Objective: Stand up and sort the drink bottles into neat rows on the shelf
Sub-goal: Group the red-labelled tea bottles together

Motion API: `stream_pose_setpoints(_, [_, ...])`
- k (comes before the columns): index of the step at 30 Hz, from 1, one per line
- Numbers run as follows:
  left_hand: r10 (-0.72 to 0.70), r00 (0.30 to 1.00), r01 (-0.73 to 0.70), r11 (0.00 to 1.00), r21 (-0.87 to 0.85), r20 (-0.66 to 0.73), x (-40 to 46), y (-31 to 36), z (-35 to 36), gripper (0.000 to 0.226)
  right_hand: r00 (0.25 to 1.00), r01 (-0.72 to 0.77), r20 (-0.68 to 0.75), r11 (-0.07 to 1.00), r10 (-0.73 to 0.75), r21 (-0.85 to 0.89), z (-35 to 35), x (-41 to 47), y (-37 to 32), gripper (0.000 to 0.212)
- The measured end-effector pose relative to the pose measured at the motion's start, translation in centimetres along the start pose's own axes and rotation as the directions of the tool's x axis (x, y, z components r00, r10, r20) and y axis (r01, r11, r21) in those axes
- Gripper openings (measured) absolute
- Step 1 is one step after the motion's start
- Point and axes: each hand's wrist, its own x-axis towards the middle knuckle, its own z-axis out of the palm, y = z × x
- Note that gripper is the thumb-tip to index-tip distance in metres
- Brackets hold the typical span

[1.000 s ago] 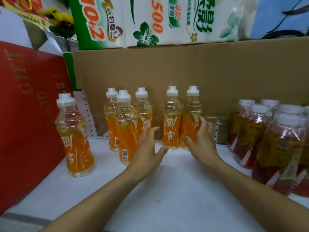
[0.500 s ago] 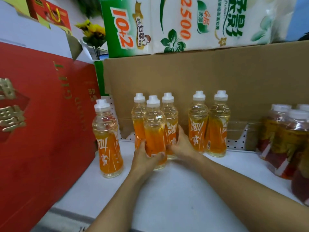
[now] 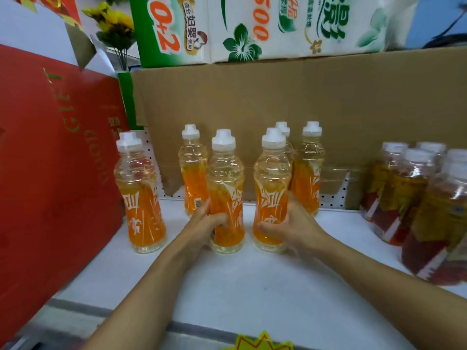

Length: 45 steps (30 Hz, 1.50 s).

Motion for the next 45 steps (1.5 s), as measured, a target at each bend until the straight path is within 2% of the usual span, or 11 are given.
stream_pose_setpoints(3, [0.029, 0.999, -0.031, 0.994, 0.106, 0.028, -0.2, 0.1, 0.8, 0.066, 0.999, -0.036, -0.008, 0.999, 0.036, 0.025, -2.8, -1.4, 1.3, 0.104])
stream_pose_setpoints(7, [0.093, 0.995, -0.079, 0.963, 0.259, -0.04, -0.8, 0.6, 2.3, 0.105, 0.995, -0.073, -0.061, 0.996, 0.077, 0.054, -5.3, -2.5, 2.5, 0.085])
stream_pose_setpoints(9, [0.128, 0.99, -0.1, 0.941, 0.324, -0.065, -0.4, 1.0, 3.5, 0.111, 0.991, -0.074, -0.105, 0.995, 0.081, 0.065, -5.8, -2.5, 3.0, 0.083])
stream_pose_setpoints(14, [0.14, 0.99, -0.135, 0.944, 0.302, 0.006, 1.2, 2.2, 6.5, 0.082, 0.988, -0.069, -0.135, 0.994, 0.08, 0.089, -5.9, -2.4, 3.8, 0.078])
stream_pose_setpoints(28, [0.148, 0.983, -0.166, 0.966, 0.196, 0.105, 2.6, 1.7, 9.0, 0.086, 0.988, -0.038, -0.14, 0.977, 0.069, 0.212, -6.3, -0.7, 5.2, 0.064])
stream_pose_setpoints(32, [0.141, 0.986, -0.159, 0.958, 0.237, 0.094, 2.1, 1.7, 9.4, 0.072, 0.983, -0.035, -0.168, 0.98, 0.068, 0.194, -5.6, -1.1, 5.4, 0.068])
stream_pose_setpoints(35, [0.154, 0.985, -0.17, 0.93, 0.326, 0.075, 1.5, 1.4, 8.8, 0.069, 0.919, 0.021, -0.393, 1.0, -0.028, -0.022, -5.0, -1.7, 4.4, 0.078])
stream_pose_setpoints(38, [0.239, 0.968, -0.246, 0.859, 0.45, 0.073, -0.1, 1.4, 7.0, 0.069, 0.738, 0.263, -0.579, 0.938, -0.347, -0.226, -4.7, -2.5, 1.8, 0.07])
stream_pose_setpoints(40, [0.342, 0.939, -0.308, 0.779, 0.546, 0.04, -1.6, 1.4, 5.2, 0.067, 0.689, 0.401, -0.538, 0.874, -0.486, -0.275, -4.0, -3.2, 0.1, 0.063])
stream_pose_setpoints(42, [0.499, 0.866, -0.386, 0.676, 0.628, -0.005, -3.0, 1.0, 3.1, 0.06, 0.718, 0.504, -0.39, 0.817, -0.576, -0.28, -2.6, -3.7, -1.4, 0.056])
stream_pose_setpoints(45, [0.776, 0.623, -0.467, 0.472, 0.748, -0.101, -4.0, 0.1, -0.5, 0.046, 0.744, 0.59, -0.158, 0.749, -0.65, -0.301, 0.3, -3.4, -3.1, 0.042])
